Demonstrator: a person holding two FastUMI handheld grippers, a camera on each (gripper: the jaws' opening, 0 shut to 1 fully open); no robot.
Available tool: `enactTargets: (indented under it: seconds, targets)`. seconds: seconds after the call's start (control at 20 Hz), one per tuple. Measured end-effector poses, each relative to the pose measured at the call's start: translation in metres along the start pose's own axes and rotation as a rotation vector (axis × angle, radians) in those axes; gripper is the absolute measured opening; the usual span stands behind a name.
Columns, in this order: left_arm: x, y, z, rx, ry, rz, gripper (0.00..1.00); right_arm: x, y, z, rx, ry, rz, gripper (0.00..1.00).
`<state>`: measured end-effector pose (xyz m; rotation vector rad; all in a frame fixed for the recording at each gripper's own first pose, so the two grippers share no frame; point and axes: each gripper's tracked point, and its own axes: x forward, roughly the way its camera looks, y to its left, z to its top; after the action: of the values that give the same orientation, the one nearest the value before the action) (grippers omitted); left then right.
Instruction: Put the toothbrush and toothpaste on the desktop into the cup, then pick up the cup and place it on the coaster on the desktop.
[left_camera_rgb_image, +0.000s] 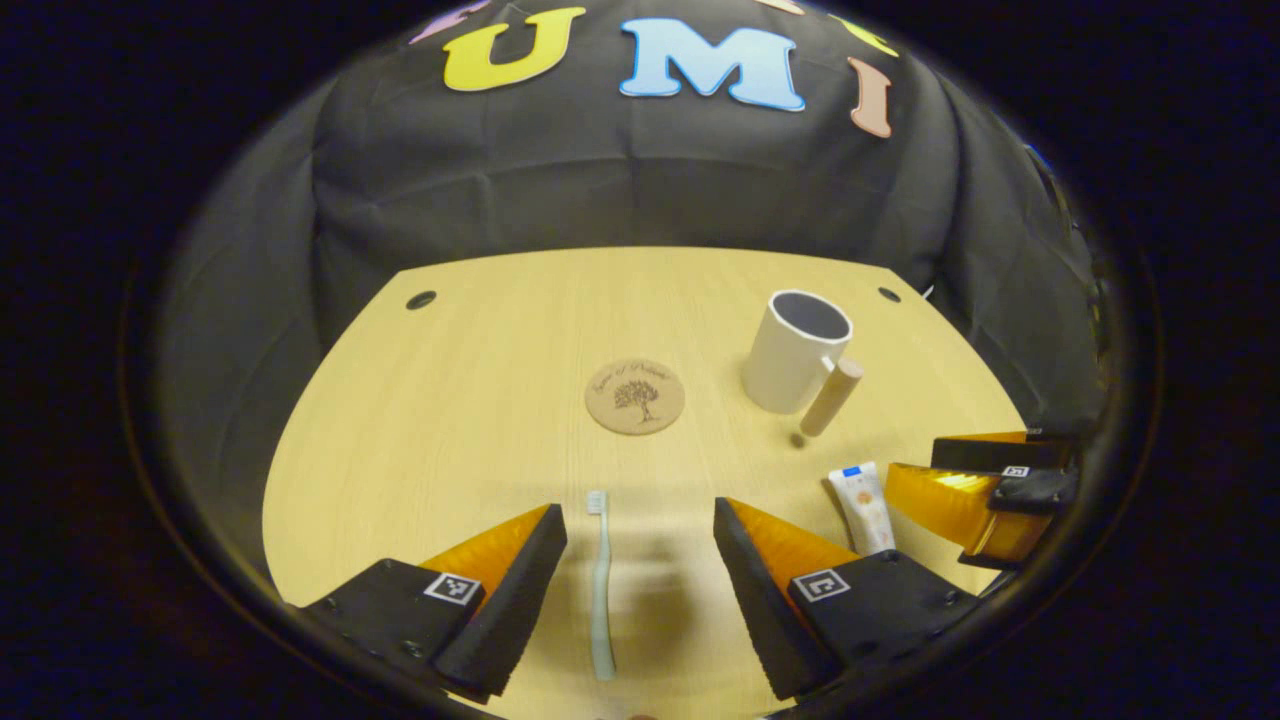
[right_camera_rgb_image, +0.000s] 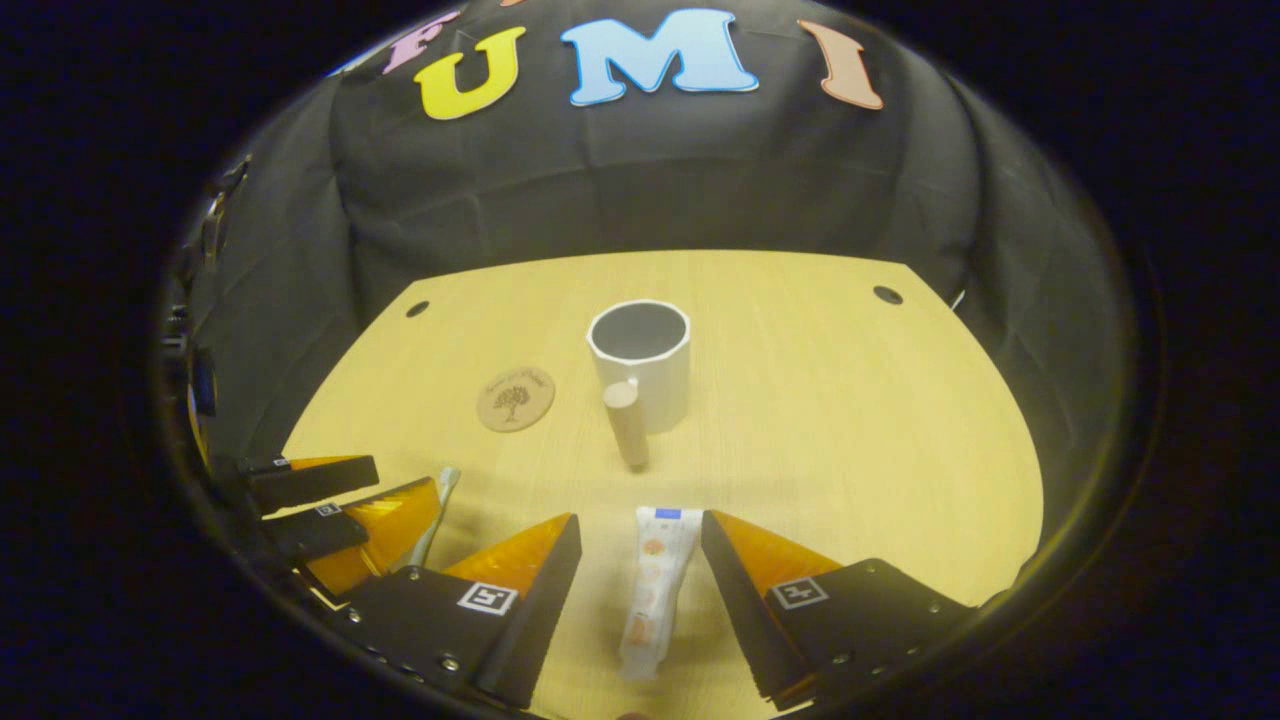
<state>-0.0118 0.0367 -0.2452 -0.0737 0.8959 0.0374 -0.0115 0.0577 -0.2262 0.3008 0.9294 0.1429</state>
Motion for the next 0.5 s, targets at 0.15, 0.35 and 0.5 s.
enactTargets:
  seconds: [0.15, 0.35, 0.5]
  targets:
    - [0.014, 0.003, -0.022, 0.002, 0.114, 0.005, 0.98, 0.01, 0.0, -0.016, 0.021, 0.077, 0.004, 0.75]
    - [0.024, 0.003, -0.045, -0.005, 0.231, -0.006, 0.98, 0.018, 0.001, -0.039, 0.053, 0.204, 0.012, 0.79]
    - [0.03, 0.005, -0.053, -0.001, 0.285, -0.008, 0.98, 0.025, 0.002, -0.045, 0.06, 0.241, 0.017, 0.79]
